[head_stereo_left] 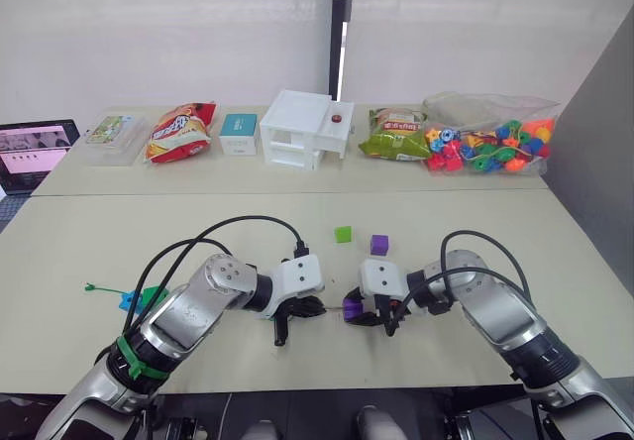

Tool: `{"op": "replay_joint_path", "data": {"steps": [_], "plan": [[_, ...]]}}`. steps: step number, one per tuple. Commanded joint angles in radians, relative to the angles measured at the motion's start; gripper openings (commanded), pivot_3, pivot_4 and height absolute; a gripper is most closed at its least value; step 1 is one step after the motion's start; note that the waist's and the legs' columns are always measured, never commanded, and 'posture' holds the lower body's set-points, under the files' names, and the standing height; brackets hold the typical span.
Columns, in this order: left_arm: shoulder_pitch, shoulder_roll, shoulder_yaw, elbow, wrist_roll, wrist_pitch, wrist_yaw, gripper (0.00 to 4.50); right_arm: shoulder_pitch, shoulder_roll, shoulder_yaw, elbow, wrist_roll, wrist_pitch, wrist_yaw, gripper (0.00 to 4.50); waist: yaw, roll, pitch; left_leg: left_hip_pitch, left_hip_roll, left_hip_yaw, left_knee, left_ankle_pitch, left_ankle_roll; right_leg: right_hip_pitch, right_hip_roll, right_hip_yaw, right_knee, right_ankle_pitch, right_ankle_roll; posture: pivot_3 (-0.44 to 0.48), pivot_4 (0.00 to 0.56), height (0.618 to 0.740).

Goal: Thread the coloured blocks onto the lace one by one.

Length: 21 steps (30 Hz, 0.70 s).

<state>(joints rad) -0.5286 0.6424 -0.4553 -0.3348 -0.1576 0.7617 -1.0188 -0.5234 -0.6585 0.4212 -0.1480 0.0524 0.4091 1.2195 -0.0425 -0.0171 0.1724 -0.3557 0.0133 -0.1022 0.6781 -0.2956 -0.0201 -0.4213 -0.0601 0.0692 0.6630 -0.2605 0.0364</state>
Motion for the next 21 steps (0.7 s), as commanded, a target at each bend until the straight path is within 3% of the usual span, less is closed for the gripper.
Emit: {"op": "replay_joint_path", "data": {"steps": [1, 21], "plan": [[-0.007, -0.012, 0.003, -0.026, -0.017, -0.022, -0.009, 0.0, -0.006, 0.003, -0.005, -0.032, 0.009, 0.002, 0.0, 1.36, 0.0, 0.0, 0.0, 0.0, 0.0, 0.0, 0.0, 0.0, 0.0, 0.0, 0.0, 0.0, 0.0, 0.0, 0.0, 0.0, 0.15, 0.74], [0.001, -0.002, 0.042, -0.045, -0.051, -0.022, -0.019, 0.0, -0.005, -0.001, -0.004, -0.009, 0.001, -0.007, -0.002, 1.36, -0.001, 0.0, 0.0, 0.0, 0.0, 0.0, 0.0, 0.0, 0.0, 0.0, 0.0, 0.0, 0.0, 0.0, 0.0, 0.0, 0.15, 0.74]]}}
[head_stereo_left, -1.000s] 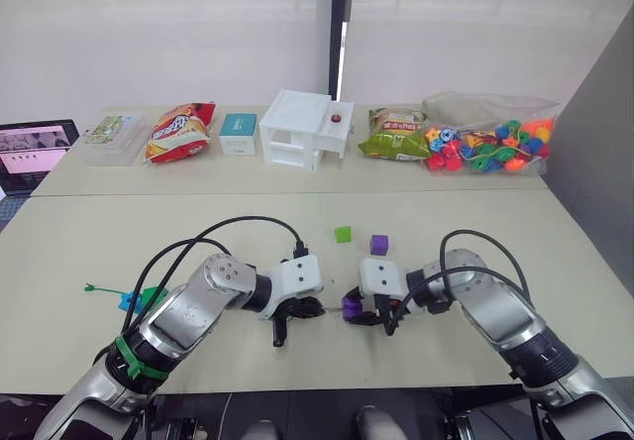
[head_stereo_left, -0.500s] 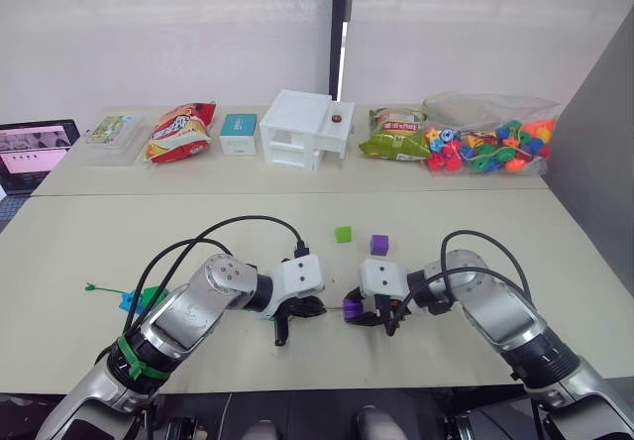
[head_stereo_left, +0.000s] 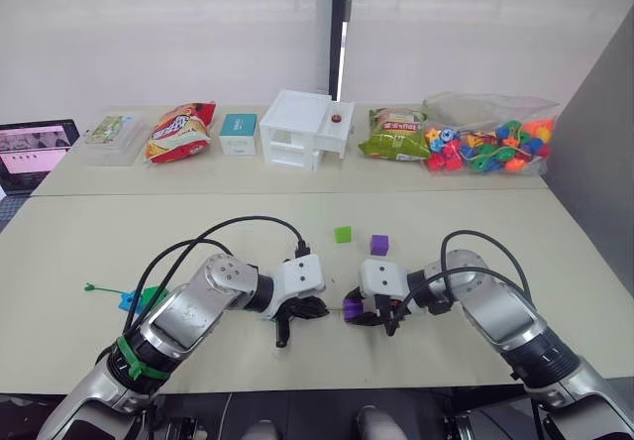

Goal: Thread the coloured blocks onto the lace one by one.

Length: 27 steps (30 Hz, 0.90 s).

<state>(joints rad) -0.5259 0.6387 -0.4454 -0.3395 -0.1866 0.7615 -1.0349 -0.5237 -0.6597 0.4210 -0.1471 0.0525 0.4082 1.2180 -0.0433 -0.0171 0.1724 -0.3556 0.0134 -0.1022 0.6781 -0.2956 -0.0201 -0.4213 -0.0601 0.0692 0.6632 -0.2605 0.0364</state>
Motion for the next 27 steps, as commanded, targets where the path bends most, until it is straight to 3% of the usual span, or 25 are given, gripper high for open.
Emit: {"op": "replay_joint_path", "data": {"steps": [1, 9, 27], "plan": [[-0.001, 0.001, 0.033, -0.04, -0.023, -0.023, -0.001, 0.0, -0.005, 0.001, -0.004, -0.012, 0.002, -0.004, -0.001, 1.36, 0.0, 0.0, 0.0, 0.0, 0.0, 0.0, 0.0, 0.0, 0.0, 0.0, 0.0, 0.0, 0.0, 0.0, 0.0, 0.0, 0.15, 0.74], [0.0, -0.02, 0.018, -0.012, -0.017, -0.047, 0.008, 0.0, -0.003, 0.002, -0.011, -0.039, 0.014, 0.013, -0.003, 1.36, 0.0, 0.0, 0.0, 0.0, 0.0, 0.0, 0.0, 0.0, 0.0, 0.0, 0.0, 0.0, 0.0, 0.0, 0.0, 0.0, 0.15, 0.74], [-0.056, -0.204, -0.079, 0.179, 0.045, -0.204, -0.02, 0.0, 0.005, 0.031, -0.003, -0.121, 0.03, 0.099, -0.03, 1.36, 0.003, 0.0, 0.0, 0.0, -0.001, 0.0, 0.001, 0.0, 0.0, 0.001, 0.0, 0.0, 0.0, 0.0, 0.0, 0.0, 0.15, 0.74]]}}
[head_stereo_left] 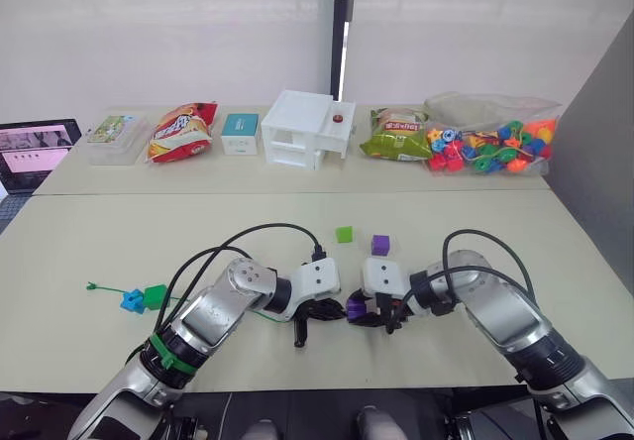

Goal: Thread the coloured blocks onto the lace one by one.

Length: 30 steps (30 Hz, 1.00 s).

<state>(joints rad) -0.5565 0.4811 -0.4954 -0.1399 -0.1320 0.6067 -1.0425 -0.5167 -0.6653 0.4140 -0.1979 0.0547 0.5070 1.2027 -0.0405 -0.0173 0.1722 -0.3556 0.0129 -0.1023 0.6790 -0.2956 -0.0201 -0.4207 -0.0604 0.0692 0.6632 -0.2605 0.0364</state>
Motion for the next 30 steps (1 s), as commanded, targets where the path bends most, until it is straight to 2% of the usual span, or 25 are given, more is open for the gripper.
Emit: {"op": "replay_joint_path", "data": {"steps": [1, 8, 9, 16, 20, 23, 30], "plan": [[-0.023, -0.039, -0.026, -0.021, -0.007, -0.044, -0.02, 0.0, -0.002, 0.037, 0.005, -0.072, 0.028, 0.002, -0.017, 1.36, 0.0, 0.0, 0.0, 0.0, 0.0, 0.0, 0.0, 0.0, 0.0, 0.0, 0.0, 0.0, 0.0, 0.0, 0.0, 0.0, 0.15, 0.74], [-0.004, -0.018, 0.049, -0.013, -0.009, -0.055, 0.0, 0.0, 0.009, 0.033, 0.002, -0.069, 0.021, 0.004, -0.031, 1.36, -0.003, 0.0, 0.0, 0.0, 0.0, 0.0, 0.0, 0.0, 0.0, 0.0, 0.0, 0.0, 0.001, 0.0, 0.0, 0.0, 0.15, 0.74], [0.0, -0.008, 0.062, -0.03, -0.032, -0.049, -0.021, 0.71, 0.012, 0.032, 0.002, -0.068, 0.02, 0.006, -0.036, 1.36, -0.003, 0.0, 0.0, 0.0, 0.0, 0.0, 0.0, 0.0, 0.0, 0.0, 0.0, 0.0, 0.001, 0.0, 0.0, 0.0, 0.15, 0.74], [0.028, 0.077, 0.147, -0.087, -0.091, -0.057, -0.087, 2.92, 0.029, 0.026, 0.006, -0.065, 0.014, 0.001, -0.046, 1.36, -0.003, 0.0, 0.0, 0.0, 0.0, 0.0, 0.0, 0.0, 0.0, 0.0, 0.0, 0.0, 0.001, 0.0, 0.0, 0.0, 0.15, 0.74], [0.099, 0.174, 0.19, -0.08, -0.121, -0.105, -0.158, 2.96, 0.032, 0.02, 0.009, -0.069, 0.014, 0.003, -0.044, 1.36, -0.008, 0.0, 0.0, 0.001, 0.001, 0.0, -0.001, 0.0, 0.0, -0.001, 0.0, 0.0, 0.001, 0.0, 0.0, 0.0, 0.15, 0.74], [0.13, 0.2, 0.185, 0.007, -0.08, -0.201, -0.155, 2.96, 0.03, 0.012, 0.012, -0.07, 0.012, -0.001, -0.041, 1.36, -0.002, 0.0, 0.0, 0.001, 0.001, 0.0, -0.001, 0.0, 0.0, 0.0, 0.0, 0.0, 0.0, 0.0, 0.0, 0.0, 0.15, 0.74], [0.131, 0.153, 0.179, 0.108, -0.058, -0.271, -0.123, 2.96, 0.026, -0.001, 0.011, -0.071, 0.012, 0.0, -0.037, 1.36, 0.003, 0.0, 0.0, 0.001, 0.0, 0.0, 0.0, 0.0, 0.0, 0.0, 0.0, 0.0, 0.0, 0.0, 0.0, 0.0, 0.15, 0.74]]}}
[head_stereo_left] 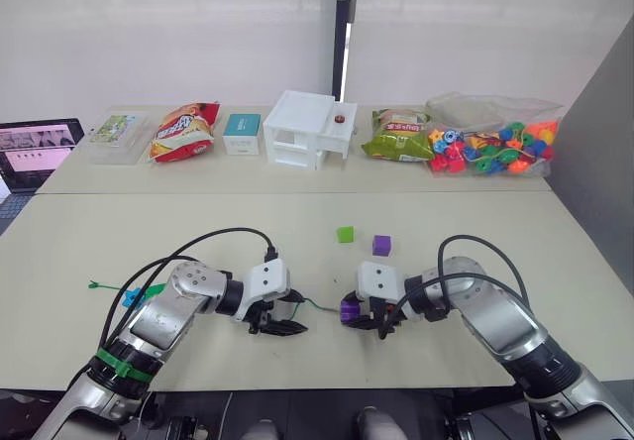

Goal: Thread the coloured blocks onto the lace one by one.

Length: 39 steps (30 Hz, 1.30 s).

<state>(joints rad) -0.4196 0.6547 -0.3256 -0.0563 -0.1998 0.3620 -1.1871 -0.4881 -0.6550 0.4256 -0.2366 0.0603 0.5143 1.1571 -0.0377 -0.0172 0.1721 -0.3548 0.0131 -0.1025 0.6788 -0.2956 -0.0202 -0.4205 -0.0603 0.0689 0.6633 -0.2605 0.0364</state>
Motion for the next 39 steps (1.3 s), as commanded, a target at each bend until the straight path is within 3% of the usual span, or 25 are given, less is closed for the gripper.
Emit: {"op": "replay_joint_path", "data": {"steps": [1, 2, 7, 10, 20, 25, 28, 37, 39], "plan": [[-0.007, -0.03, 0.007, 0.031, 0.013, -0.031, 0.026, 2.96, -0.002, -0.012, -0.001, -0.032, 0.006, -0.007, 0.008, 1.36, 0.0, 0.0, 0.0, 0.0, 0.0, 0.0, 0.0, 0.0, 0.0, 0.0, 0.0, 0.0, 0.0, 0.0, 0.0, 0.0, 0.15, 0.74], [-0.008, -0.039, 0.006, 0.032, 0.011, -0.032, 0.026, 2.41, -0.001, -0.014, -0.001, -0.033, 0.006, -0.007, 0.008, 1.36, 0.0, 0.0, 0.0, 0.0, 0.0, 0.0, 0.0, 0.0, 0.0, 0.0, 0.0, 0.0, 0.0, 0.0, 0.0, 0.0, 0.15, 0.74], [-0.002, -0.057, 0.004, 0.023, -0.005, -0.026, 0.012, 0.71, 0.004, -0.02, 0.001, -0.04, 0.005, -0.004, 0.007, 1.36, -0.002, 0.0, 0.0, 0.0, 0.0, 0.0, 0.0, 0.0, 0.0, 0.0, 0.0, 0.0, 0.0, 0.0, 0.0, 0.0, 0.15, 0.74], [0.001, -0.056, 0.006, 0.012, -0.009, -0.023, 0.005, 0.05, 0.007, -0.022, 0.0, -0.042, 0.006, -0.004, 0.006, 1.36, -0.002, 0.0, 0.0, 0.0, 0.0, 0.0, 0.0, 0.0, 0.0, 0.0, 0.0, 0.0, 0.0, 0.0, 0.0, 0.0, 0.15, 0.74], [-0.022, -0.027, 0.034, -0.066, -0.057, 0.05, -0.032, 0.05, 0.009, -0.024, 0.001, -0.037, 0.003, -0.007, -0.001, 1.36, -0.003, 0.0, 0.0, 0.0, 0.0, 0.0, 0.0, 0.0, 0.0, 0.0, 0.0, 0.0, 0.0, 0.0, 0.0, 0.0, 0.15, 0.74], [-0.054, 0.026, 0.07, -0.122, -0.144, 0.127, -0.103, 1.55, 0.004, -0.019, 0.004, -0.023, -0.002, -0.016, -0.005, 1.36, -0.005, 0.0, 0.0, 0.0, 0.0, 0.0, 0.0, 0.0, 0.0, -0.001, 0.0, 0.0, 0.0, 0.0, 0.0, 0.0, 0.15, 0.74], [-0.076, 0.035, 0.048, -0.059, -0.073, 0.04, -0.088, 2.5, 0.001, -0.015, 0.004, -0.019, -0.004, -0.016, -0.009, 1.36, -0.004, 0.0, 0.0, 0.0, 0.0, 0.0, 0.0, 0.0, 0.0, 0.0, 0.0, 0.0, 0.0, 0.0, 0.0, 0.0, 0.15, 0.74], [-0.122, -0.068, -0.044, 0.192, 0.097, -0.204, -0.045, 2.5, 0.005, -0.014, -0.002, -0.039, 0.0, 0.004, -0.021, 1.36, -0.003, 0.0, 0.0, 0.0, 0.0, 0.0, 0.0, 0.0, 0.0, 0.0, 0.0, 0.0, 0.0, 0.0, 0.0, 0.0, 0.15, 0.74], [-0.121, -0.068, -0.048, 0.199, 0.097, -0.221, -0.068, 1.95, 0.005, -0.016, -0.004, -0.041, 0.0, 0.007, -0.023, 1.36, -0.003, 0.0, 0.0, 0.0, 0.0, 0.0, 0.0, 0.0, 0.0, 0.0, 0.0, 0.0, 0.0, 0.0, 0.0, 0.0, 0.15, 0.74]]}}
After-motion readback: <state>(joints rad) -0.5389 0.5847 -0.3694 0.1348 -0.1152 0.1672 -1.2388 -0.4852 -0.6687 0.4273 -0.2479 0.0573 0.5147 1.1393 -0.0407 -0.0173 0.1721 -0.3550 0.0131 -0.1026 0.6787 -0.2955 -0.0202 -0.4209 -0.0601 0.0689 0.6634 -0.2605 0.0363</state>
